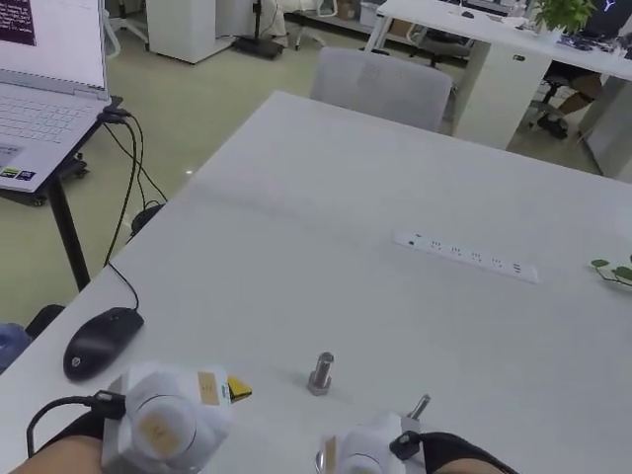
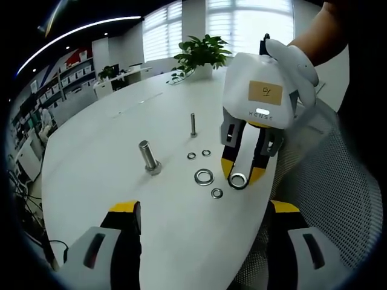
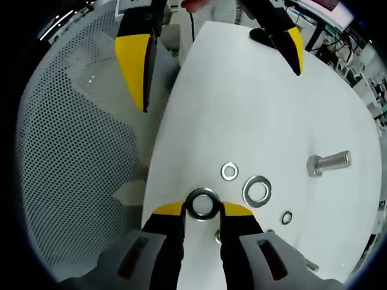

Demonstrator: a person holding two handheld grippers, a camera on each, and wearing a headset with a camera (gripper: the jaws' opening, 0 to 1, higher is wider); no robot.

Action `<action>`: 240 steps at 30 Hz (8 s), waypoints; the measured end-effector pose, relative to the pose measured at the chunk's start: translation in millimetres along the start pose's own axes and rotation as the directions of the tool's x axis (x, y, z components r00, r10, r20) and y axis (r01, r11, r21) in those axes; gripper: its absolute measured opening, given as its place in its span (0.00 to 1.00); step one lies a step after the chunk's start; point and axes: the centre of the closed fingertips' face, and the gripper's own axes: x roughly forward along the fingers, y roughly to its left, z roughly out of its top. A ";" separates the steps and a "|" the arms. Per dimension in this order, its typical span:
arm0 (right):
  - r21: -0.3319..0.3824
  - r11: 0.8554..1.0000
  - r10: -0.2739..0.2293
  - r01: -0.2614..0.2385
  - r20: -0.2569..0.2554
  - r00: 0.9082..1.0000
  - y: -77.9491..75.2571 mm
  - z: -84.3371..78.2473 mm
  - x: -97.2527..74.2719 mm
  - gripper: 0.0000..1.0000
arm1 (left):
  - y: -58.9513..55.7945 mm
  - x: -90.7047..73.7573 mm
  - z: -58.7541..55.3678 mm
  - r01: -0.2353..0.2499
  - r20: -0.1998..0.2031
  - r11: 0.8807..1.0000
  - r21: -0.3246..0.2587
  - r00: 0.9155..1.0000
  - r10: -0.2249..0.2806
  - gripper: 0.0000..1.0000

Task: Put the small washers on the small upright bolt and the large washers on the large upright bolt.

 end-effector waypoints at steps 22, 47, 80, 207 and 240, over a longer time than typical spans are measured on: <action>0.059 0.998 0.022 -0.022 0.000 1.000 -16.6 -4.4 -43.9 0.22 | 2.9 2.9 0.8 0.003 0.013 1.000 -0.010 1.000 -0.002 0.86; 0.143 0.989 -0.028 0.026 0.017 0.999 -73.7 2.4 -102.2 0.22 | 5.1 2.1 0.2 0.001 0.011 1.000 -0.004 1.000 -0.001 0.86; 0.189 0.978 -0.094 0.087 0.029 0.995 -154.1 33.3 -77.8 0.22 | 13.4 6.5 2.4 -0.004 0.042 0.999 -0.040 0.999 0.005 0.88; 0.054 0.998 -0.044 0.044 -0.008 0.999 -163.9 40.2 -17.4 0.36 | 13.9 13.1 7.2 -0.008 0.070 0.997 -0.075 0.997 0.014 0.83; 0.034 0.994 -0.105 0.104 0.055 0.993 -135.5 23.5 -78.8 0.36 | 13.2 7.3 15.4 0.012 0.088 0.998 -0.061 0.996 -0.007 0.94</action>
